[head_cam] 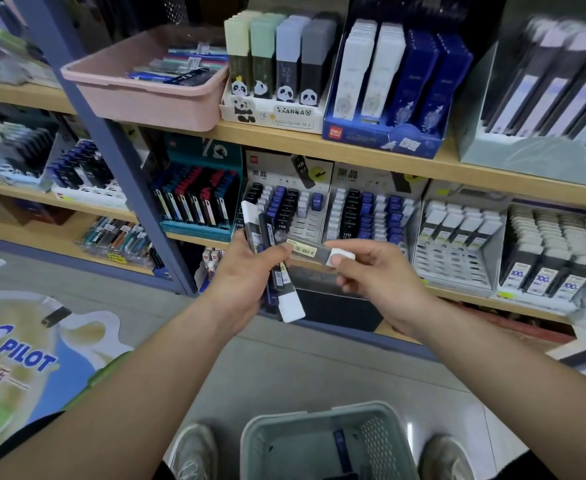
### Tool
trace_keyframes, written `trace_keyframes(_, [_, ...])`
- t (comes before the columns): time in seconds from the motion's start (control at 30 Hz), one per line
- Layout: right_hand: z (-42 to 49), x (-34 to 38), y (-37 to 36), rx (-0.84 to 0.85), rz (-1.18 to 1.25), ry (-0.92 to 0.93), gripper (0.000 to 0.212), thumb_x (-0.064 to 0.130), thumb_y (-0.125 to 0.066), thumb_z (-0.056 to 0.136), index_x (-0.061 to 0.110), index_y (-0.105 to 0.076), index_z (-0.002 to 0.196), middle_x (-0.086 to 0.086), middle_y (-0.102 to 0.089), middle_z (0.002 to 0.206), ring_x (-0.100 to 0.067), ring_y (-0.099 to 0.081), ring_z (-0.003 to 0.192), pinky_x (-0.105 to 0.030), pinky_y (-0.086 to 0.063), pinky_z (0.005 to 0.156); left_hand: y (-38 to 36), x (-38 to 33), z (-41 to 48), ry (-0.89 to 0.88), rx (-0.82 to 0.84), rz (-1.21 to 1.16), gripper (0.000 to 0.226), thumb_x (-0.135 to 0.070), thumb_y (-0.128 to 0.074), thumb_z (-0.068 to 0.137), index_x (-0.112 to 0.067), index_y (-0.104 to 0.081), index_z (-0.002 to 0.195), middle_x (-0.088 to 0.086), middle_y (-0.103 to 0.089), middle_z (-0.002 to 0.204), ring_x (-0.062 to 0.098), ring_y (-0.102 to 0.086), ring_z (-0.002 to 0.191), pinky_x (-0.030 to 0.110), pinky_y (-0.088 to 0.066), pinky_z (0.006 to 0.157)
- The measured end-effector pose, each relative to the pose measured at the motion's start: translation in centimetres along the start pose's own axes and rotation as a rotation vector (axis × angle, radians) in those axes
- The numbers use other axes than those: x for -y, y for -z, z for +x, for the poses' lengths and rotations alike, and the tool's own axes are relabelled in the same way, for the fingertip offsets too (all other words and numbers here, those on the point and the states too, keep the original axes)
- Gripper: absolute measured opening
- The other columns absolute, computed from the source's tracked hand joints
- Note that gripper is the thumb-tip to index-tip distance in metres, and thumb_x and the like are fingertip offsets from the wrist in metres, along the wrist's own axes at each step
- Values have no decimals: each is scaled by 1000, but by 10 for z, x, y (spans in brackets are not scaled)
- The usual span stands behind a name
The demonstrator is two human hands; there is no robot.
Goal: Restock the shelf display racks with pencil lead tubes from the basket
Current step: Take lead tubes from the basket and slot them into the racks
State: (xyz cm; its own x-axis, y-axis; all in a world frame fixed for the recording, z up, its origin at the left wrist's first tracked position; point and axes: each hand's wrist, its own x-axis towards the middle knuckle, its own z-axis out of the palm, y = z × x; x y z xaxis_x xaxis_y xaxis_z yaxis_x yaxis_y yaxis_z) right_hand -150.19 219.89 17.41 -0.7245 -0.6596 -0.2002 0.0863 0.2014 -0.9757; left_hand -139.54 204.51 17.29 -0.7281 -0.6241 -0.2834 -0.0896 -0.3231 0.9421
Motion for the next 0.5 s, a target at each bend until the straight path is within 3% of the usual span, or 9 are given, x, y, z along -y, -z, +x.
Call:
trace_keyframes(0.1, [6, 0, 8, -37, -21, 42, 17, 14, -64, 95, 19, -76, 107, 0, -67, 74, -12, -56, 69, -22, -50, 68, -2, 0, 1, 7, 16, 10, 27, -7, -66, 93, -7, -57, 119, 0, -67, 74, 9, -67, 63, 25, -53, 55])
trace_keyframes(0.2, [12, 0, 13, -50, 29, 54, 16, 13, -64, 95, 20, -78, 100, -6, -70, 81, -14, -59, 77, -26, -54, 78, -7, 0, -1, 4, 50, 21, 20, -7, -66, 94, -11, -58, 111, 0, -67, 74, 9, -66, 63, 24, -52, 54])
trace_keyframes(0.4, [17, 3, 29, -81, 26, 63, 32, -5, -74, 82, 20, -75, 101, -2, -74, 103, -22, -69, 101, -33, -56, 92, -14, 6, -1, 4, 102, 82, 23, -11, -67, 94, -12, -58, 115, 4, -65, 78, 13, -64, 72, 46, -56, 82])
trace_keyframes(0.5, [17, 2, 36, -96, 52, 79, 42, -8, -78, 75, 18, -70, 107, -6, -75, 95, -24, -68, 91, -34, -56, 84, -17, 10, -1, 22, 74, 102, 22, -13, -67, 94, -13, -59, 115, 4, -65, 78, 13, -64, 71, 45, -59, 76])
